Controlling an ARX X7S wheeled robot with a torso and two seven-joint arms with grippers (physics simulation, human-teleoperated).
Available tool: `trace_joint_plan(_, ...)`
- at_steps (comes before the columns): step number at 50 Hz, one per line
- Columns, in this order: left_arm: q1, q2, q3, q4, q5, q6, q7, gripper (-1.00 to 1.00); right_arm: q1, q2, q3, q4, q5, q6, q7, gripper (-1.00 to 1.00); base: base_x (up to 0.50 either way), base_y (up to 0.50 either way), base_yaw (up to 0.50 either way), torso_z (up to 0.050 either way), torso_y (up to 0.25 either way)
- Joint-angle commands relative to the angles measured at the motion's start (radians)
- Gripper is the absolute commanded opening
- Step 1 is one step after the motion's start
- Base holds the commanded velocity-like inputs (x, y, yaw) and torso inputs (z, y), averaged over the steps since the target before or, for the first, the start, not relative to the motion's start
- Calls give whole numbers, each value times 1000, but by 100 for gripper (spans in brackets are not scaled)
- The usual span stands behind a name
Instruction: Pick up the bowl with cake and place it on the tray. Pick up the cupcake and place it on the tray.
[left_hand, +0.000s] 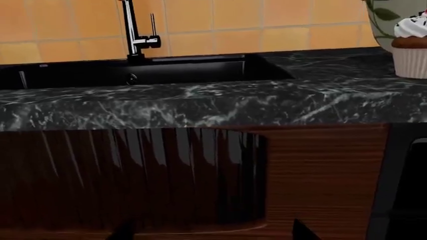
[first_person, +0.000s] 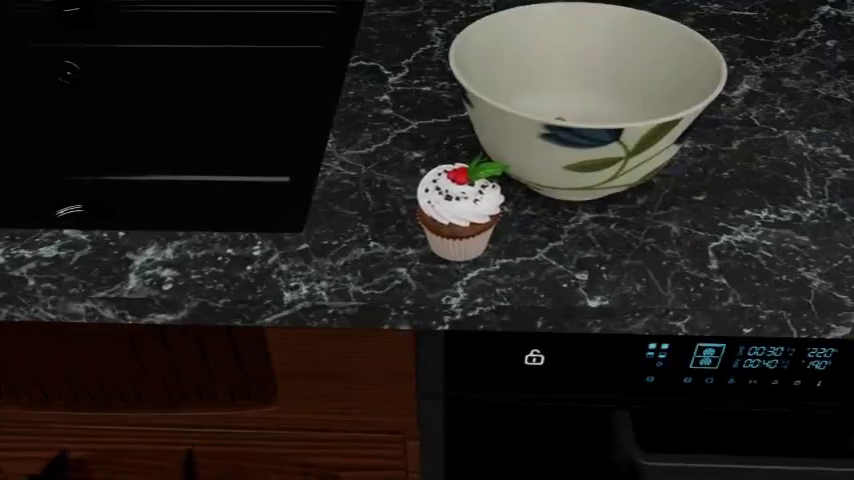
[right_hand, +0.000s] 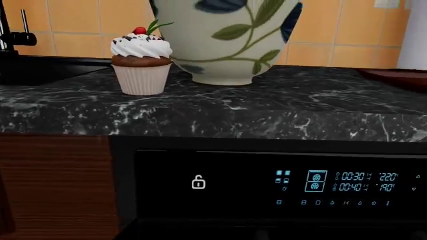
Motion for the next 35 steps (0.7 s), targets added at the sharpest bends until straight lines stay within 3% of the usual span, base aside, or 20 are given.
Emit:
trace_joint_plan(1, 21, 9, 4, 75, 18, -54, -29, 100, -17, -13, 8, -113, -34, 99, 22, 100, 0, 0, 0, 0, 0)
trace_joint_plan(10, -14, -23, 78, 321, 72, -300, -25, 100, 18, -2, 19, -293, -18, 357, 61, 100, 0, 0, 0, 0, 0)
trace_joint_plan(13, -11, -30, 98, 360, 104, -223, -57, 100, 30, -2, 34, -325, -5, 381, 80, 100, 0, 0, 0, 0, 0)
trace_joint_plan(21, -74, -29, 130, 533, 122, -458, -34, 100, 94, 28, 92, -473, 92, 548, 57, 100, 0, 0, 0, 0, 0)
trace_joint_plan(26, -185, -12, 117, 506, 132, -543, -60, 100, 158, 64, 107, -510, 170, 625, -2, 100, 0, 0, 0, 0, 0)
trace_joint_plan(35, -254, -29, 103, 534, 79, -654, -23, 100, 226, 65, 91, -539, 160, 706, 49, 100, 0, -500, 0, 0, 0)
